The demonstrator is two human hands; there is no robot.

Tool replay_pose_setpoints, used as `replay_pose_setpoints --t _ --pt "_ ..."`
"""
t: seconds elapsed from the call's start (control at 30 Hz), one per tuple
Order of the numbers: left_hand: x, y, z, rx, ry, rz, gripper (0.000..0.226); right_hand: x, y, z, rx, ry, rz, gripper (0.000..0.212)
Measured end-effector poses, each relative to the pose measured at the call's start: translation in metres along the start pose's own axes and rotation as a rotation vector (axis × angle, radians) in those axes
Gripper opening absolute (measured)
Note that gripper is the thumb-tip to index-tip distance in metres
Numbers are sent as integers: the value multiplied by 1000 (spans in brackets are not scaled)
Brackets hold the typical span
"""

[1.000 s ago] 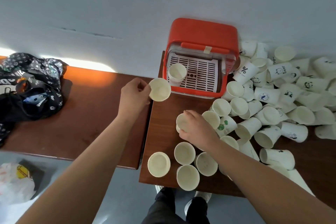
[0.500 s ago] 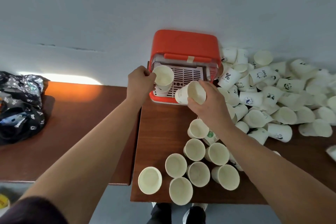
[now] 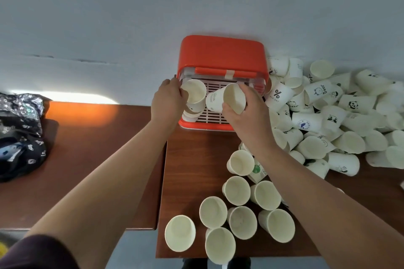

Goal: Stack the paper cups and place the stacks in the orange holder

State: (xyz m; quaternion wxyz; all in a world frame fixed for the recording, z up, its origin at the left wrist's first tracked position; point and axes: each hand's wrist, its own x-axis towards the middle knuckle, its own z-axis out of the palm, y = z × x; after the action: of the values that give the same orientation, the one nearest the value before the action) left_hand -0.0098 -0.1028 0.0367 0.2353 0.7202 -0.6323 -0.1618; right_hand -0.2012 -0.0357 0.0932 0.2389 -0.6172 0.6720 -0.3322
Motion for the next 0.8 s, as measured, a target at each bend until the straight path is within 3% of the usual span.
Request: replay_pose_setpoints --t 0.07,0.23,0.5,0.6,0.8 --pt "3 -7 -1 32 -7 42 11 2 2 1 2 0 2 55" --pt "0 -24 8 91 -217 54 10 9 1 8 -5 -60 11 59" --pt "-18 -43 22 -334 -309 -252 16 30 -7 37 -153 -273 -77 51" --pt "-23 -54 24 -406 -300 -218 15 37 -6 54 -171 -250 -121 52" --pt "-16 -50 23 -561 -307 -165 39 44 -6 70 -141 -183 -171 52"
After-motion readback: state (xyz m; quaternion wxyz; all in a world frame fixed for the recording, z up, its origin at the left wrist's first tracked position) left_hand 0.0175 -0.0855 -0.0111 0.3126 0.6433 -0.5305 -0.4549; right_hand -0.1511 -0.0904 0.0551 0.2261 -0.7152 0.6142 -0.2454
